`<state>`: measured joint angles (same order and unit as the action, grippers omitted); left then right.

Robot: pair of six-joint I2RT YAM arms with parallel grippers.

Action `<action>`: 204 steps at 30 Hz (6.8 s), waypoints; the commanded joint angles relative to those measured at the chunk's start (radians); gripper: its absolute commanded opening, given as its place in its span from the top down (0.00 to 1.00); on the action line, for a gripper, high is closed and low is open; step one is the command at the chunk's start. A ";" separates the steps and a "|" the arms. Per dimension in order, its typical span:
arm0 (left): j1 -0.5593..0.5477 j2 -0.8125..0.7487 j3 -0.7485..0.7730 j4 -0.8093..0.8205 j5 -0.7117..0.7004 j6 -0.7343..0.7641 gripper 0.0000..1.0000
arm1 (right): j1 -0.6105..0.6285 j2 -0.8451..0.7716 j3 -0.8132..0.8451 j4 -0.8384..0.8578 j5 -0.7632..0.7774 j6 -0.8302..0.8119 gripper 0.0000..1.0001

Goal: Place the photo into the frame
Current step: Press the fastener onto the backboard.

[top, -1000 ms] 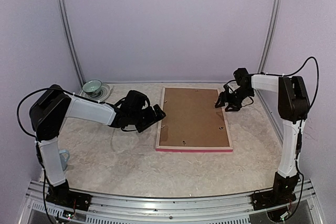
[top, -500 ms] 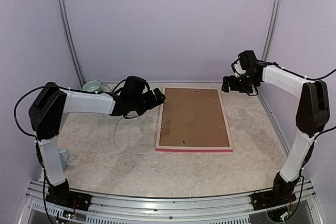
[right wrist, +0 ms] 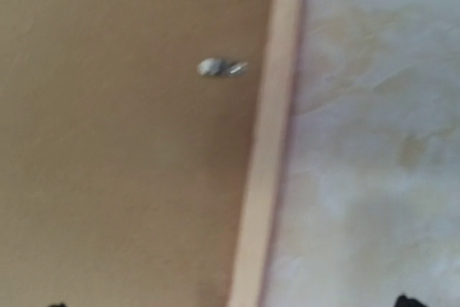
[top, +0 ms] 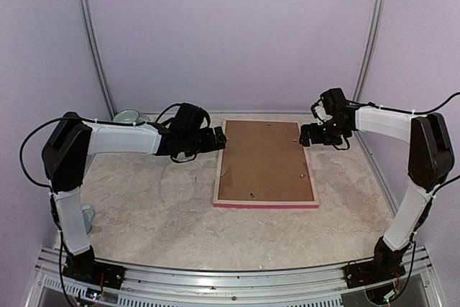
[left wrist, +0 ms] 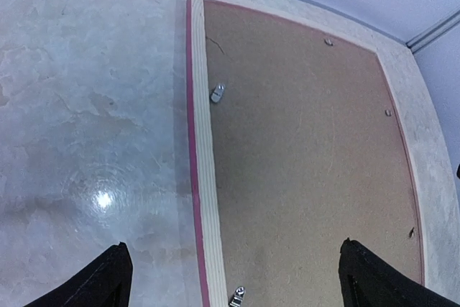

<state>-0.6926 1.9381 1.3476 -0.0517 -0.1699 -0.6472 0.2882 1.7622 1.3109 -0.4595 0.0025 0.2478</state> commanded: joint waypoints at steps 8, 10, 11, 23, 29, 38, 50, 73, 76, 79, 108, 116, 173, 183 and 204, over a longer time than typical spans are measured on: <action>-0.050 0.012 -0.047 -0.143 -0.019 0.056 0.17 | 0.086 0.033 -0.024 0.044 0.114 -0.035 0.01; -0.051 0.016 -0.051 -0.153 -0.005 0.062 0.17 | 0.088 0.026 -0.025 0.042 0.121 -0.037 0.01; -0.051 0.020 -0.051 -0.157 0.007 0.065 0.17 | 0.088 0.023 -0.026 0.043 0.123 -0.037 0.01; -0.067 0.088 -0.030 -0.179 0.042 0.090 0.29 | 0.088 0.006 -0.032 0.041 0.137 -0.040 0.01; -0.067 0.120 -0.018 -0.179 0.041 0.095 0.30 | 0.088 0.006 -0.029 0.036 0.134 -0.038 0.01; -0.071 0.135 -0.013 -0.183 0.035 0.100 0.31 | 0.088 0.007 -0.029 0.034 0.136 -0.038 0.01; -0.076 0.152 -0.005 -0.188 0.024 0.104 0.36 | 0.088 0.014 -0.022 0.032 0.127 -0.038 0.01; -0.077 0.192 -0.004 -0.205 -0.001 0.098 0.57 | 0.088 0.010 -0.018 0.027 0.119 -0.040 0.01; -0.077 0.185 -0.011 -0.192 0.006 0.096 0.66 | 0.088 0.010 -0.019 0.028 0.119 -0.038 0.01; -0.078 0.168 -0.016 -0.174 0.006 0.091 0.66 | 0.088 0.011 -0.019 0.028 0.116 -0.038 0.01; -0.093 0.171 -0.005 -0.131 0.015 0.087 0.64 | 0.088 0.014 -0.015 0.028 0.112 -0.038 0.01; -0.091 0.160 -0.015 -0.129 -0.006 0.087 0.72 | 0.088 0.017 -0.016 0.023 0.109 -0.039 0.01; -0.099 0.170 0.028 -0.163 -0.033 0.116 0.66 | 0.087 0.019 -0.013 0.016 0.082 -0.041 0.01; -0.099 0.186 0.028 -0.159 -0.075 0.108 0.74 | 0.088 0.014 -0.019 0.015 0.079 -0.039 0.01; -0.088 0.128 -0.025 -0.097 -0.071 0.072 0.50 | 0.088 0.007 -0.022 -0.009 0.116 -0.030 0.01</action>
<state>-0.7906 2.0956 1.3598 -0.1844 -0.2184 -0.5537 0.3702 1.7805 1.2831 -0.4309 0.0902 0.2100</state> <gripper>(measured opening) 0.394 0.992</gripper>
